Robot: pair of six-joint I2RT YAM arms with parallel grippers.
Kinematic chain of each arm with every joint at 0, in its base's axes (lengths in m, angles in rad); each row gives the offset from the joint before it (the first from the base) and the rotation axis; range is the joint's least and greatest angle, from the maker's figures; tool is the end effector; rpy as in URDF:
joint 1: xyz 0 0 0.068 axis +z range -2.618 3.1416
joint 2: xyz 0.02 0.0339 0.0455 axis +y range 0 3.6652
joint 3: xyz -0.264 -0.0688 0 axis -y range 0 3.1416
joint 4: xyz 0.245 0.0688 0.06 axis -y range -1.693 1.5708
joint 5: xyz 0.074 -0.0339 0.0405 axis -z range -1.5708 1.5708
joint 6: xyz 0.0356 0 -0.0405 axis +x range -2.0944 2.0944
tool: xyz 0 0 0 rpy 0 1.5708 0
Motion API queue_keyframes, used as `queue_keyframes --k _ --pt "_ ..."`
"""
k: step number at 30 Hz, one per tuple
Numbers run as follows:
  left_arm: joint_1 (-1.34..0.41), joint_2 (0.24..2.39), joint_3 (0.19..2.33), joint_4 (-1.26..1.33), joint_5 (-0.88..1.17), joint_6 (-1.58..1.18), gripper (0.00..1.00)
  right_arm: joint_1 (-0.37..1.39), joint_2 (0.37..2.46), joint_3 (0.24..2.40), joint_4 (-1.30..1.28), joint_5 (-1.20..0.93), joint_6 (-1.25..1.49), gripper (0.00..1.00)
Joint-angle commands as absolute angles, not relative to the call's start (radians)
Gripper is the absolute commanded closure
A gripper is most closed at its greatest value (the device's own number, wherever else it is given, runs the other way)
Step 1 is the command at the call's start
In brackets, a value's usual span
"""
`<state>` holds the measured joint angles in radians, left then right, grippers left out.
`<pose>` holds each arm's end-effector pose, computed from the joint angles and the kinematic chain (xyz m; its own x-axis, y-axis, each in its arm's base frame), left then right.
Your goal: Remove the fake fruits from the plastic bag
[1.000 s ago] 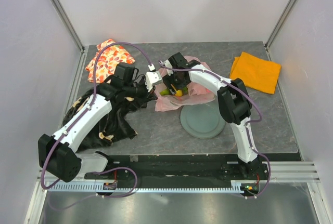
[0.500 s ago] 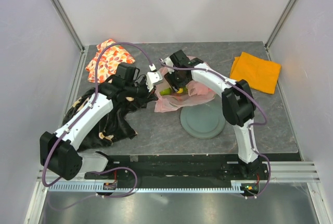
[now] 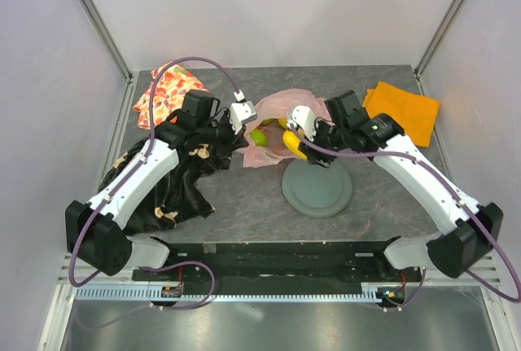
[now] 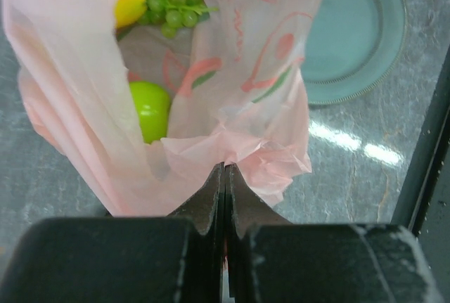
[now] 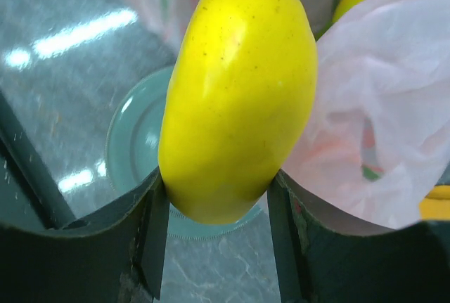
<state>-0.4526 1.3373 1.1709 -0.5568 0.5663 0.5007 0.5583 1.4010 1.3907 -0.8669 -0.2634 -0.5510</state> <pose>0.2511 -0.1433 0.3201 -0.1713 0.5338 -0.8281 0.9268 0.3725 0.0484 0.2413 0.1616 0.3478 -0.2140 -0.7296 -0.6495 -0.8975 0.4093 -0.1641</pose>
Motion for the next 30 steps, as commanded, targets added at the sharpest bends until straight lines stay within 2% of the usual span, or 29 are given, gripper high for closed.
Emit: queue_keyframes --k 1,6,11,19,23,30 --pt "-0.445 1.365 1.267 -0.486 0.564 0.442 0.98 0.552 1.278 1.286 -0.956 -0.403 -0.828 0.83" --pt "-0.445 1.362 1.276 -0.48 0.554 0.44 0.98 0.561 1.247 1.2 -1.123 -0.419 -1.041 0.84" --pt "-0.44 1.345 1.261 -0.48 0.551 0.44 0.98 0.575 1.364 1.22 -1.164 -0.5 -0.907 0.84" --pt "-0.428 1.339 1.261 -0.482 0.548 0.426 0.98 0.618 1.508 1.123 -0.942 -0.404 -0.654 0.83" --pt "-0.426 1.336 1.253 -0.485 0.548 0.428 0.98 0.615 1.635 1.161 -0.838 -0.35 -0.504 0.83" --pt "-0.42 1.338 1.253 -0.488 0.551 0.431 0.98 0.615 1.744 1.219 -0.811 -0.354 -0.358 0.83"
